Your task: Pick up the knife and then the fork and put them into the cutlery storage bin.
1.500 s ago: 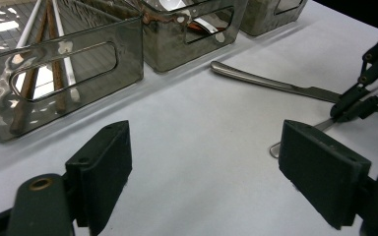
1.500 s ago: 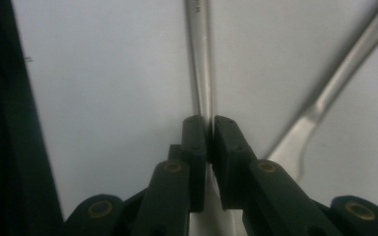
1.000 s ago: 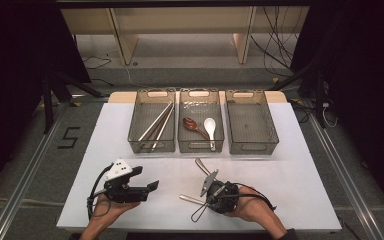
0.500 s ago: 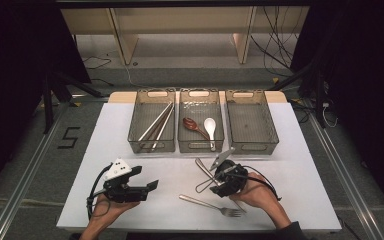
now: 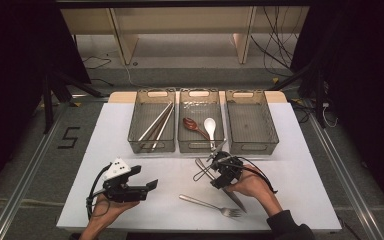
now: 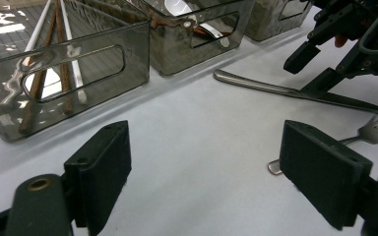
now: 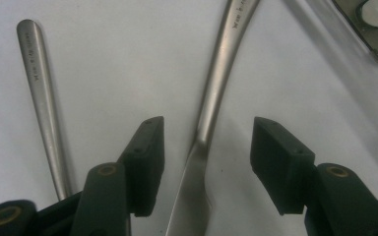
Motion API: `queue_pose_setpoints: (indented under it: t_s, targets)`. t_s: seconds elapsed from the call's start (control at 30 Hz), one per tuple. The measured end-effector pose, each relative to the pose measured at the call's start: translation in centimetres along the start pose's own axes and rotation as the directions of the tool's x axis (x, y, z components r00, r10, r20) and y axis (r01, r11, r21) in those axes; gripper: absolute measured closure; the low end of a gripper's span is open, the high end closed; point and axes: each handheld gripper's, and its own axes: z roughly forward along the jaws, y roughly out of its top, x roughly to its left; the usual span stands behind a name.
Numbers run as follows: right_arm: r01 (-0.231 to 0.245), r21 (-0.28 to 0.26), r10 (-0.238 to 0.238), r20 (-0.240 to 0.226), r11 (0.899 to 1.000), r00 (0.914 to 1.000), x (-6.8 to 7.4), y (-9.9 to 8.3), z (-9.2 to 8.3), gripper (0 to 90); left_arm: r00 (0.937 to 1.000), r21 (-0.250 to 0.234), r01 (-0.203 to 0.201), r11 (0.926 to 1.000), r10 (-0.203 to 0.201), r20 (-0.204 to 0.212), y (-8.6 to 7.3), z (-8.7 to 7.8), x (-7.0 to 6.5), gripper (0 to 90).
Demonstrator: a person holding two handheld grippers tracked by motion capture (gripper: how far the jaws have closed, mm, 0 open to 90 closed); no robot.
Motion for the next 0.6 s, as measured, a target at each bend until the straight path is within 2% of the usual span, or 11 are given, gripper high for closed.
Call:
queue_pose_setpoints:
  t_s: [0.6]
  targets:
    - [0.035, 0.082, -0.035, 0.001, 0.996, 0.9994, 0.0, 0.5, 1.2, 68.1, 1.0, -0.005, 0.004, 1.0, -0.004, -0.002, 0.0, 0.0, 0.0, 19.0]
